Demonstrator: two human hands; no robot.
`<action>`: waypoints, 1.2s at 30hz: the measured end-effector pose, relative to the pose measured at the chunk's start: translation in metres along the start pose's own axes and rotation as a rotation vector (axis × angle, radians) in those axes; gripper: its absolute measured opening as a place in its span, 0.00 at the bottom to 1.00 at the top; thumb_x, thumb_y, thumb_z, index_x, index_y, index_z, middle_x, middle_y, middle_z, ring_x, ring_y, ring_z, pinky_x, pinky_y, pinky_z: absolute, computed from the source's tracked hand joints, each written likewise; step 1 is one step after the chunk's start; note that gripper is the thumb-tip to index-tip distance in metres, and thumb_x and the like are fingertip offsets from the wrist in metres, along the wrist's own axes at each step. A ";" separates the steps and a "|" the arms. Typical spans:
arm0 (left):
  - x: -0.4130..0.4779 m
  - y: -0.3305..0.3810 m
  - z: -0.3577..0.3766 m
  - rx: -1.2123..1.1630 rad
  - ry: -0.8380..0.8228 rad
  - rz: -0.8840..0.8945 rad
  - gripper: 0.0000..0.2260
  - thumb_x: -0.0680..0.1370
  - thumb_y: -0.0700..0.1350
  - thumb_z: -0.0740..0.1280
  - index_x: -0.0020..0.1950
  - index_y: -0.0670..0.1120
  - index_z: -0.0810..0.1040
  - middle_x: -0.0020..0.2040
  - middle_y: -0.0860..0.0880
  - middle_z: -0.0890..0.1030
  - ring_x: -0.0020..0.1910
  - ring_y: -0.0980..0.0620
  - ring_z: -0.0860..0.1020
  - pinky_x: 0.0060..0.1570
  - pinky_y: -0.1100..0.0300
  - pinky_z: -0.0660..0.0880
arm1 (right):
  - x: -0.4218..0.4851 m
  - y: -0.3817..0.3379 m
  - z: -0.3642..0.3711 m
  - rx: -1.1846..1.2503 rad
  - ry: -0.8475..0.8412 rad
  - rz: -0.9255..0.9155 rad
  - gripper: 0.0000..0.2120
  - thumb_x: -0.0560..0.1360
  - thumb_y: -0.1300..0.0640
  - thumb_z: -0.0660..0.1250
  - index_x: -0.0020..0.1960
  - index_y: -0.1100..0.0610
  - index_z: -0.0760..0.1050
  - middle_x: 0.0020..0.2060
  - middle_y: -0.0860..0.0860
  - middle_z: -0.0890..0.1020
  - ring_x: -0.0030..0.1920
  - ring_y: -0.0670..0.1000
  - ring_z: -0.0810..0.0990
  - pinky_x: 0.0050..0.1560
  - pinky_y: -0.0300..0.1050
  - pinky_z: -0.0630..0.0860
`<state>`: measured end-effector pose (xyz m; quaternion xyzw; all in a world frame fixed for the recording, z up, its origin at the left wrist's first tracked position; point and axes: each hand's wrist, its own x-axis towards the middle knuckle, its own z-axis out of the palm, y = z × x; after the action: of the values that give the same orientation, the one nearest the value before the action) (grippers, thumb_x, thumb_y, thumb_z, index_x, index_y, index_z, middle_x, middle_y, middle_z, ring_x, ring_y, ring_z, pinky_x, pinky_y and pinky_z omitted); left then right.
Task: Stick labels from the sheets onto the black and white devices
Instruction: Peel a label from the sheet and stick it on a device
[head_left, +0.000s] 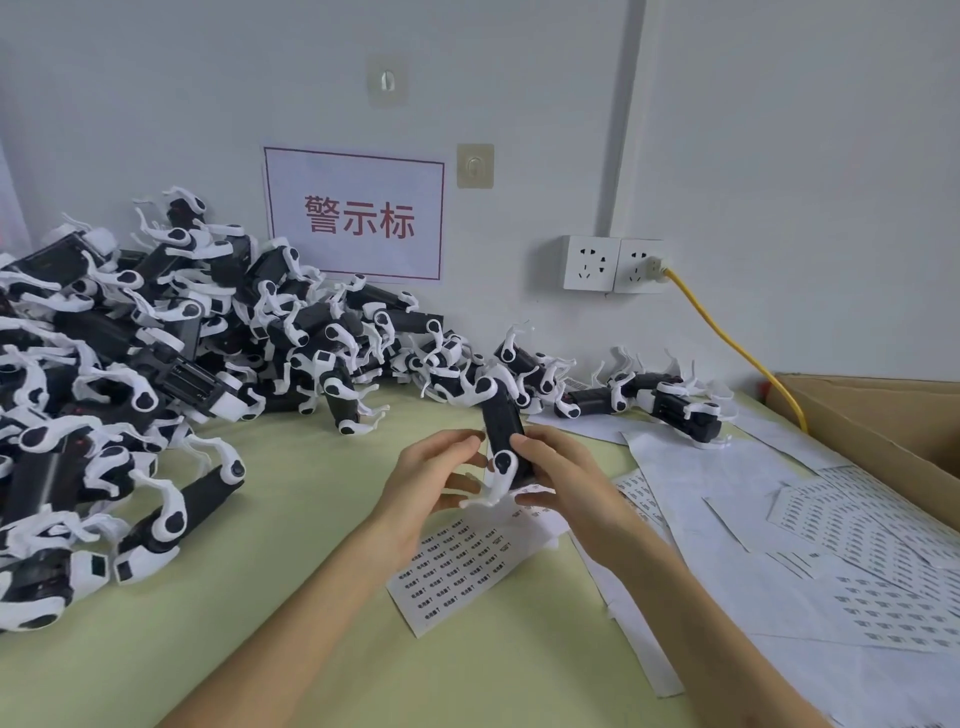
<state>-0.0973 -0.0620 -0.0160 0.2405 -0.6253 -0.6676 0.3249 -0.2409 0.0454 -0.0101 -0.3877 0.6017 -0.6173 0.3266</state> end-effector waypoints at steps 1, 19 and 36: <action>0.000 0.001 0.001 0.014 -0.005 0.006 0.08 0.83 0.47 0.67 0.57 0.48 0.85 0.45 0.50 0.86 0.39 0.52 0.81 0.40 0.59 0.73 | -0.001 -0.001 -0.001 -0.008 -0.005 -0.006 0.14 0.80 0.48 0.68 0.61 0.54 0.79 0.53 0.56 0.86 0.47 0.51 0.83 0.47 0.44 0.78; -0.004 -0.002 0.005 -0.051 -0.086 0.046 0.10 0.83 0.50 0.66 0.60 0.50 0.85 0.48 0.50 0.84 0.42 0.53 0.81 0.44 0.58 0.77 | -0.005 -0.007 0.003 -0.106 -0.038 -0.131 0.07 0.80 0.52 0.70 0.56 0.53 0.79 0.48 0.55 0.86 0.40 0.50 0.83 0.42 0.39 0.79; -0.011 -0.001 0.014 0.068 -0.203 0.215 0.10 0.84 0.44 0.66 0.62 0.53 0.82 0.56 0.50 0.87 0.55 0.48 0.85 0.48 0.62 0.80 | -0.004 -0.007 0.006 -0.093 0.154 -0.152 0.24 0.70 0.36 0.71 0.36 0.54 0.66 0.33 0.48 0.74 0.37 0.50 0.74 0.45 0.46 0.71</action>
<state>-0.1006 -0.0444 -0.0168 0.1144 -0.6992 -0.6282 0.3215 -0.2335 0.0464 -0.0036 -0.3984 0.6219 -0.6396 0.2130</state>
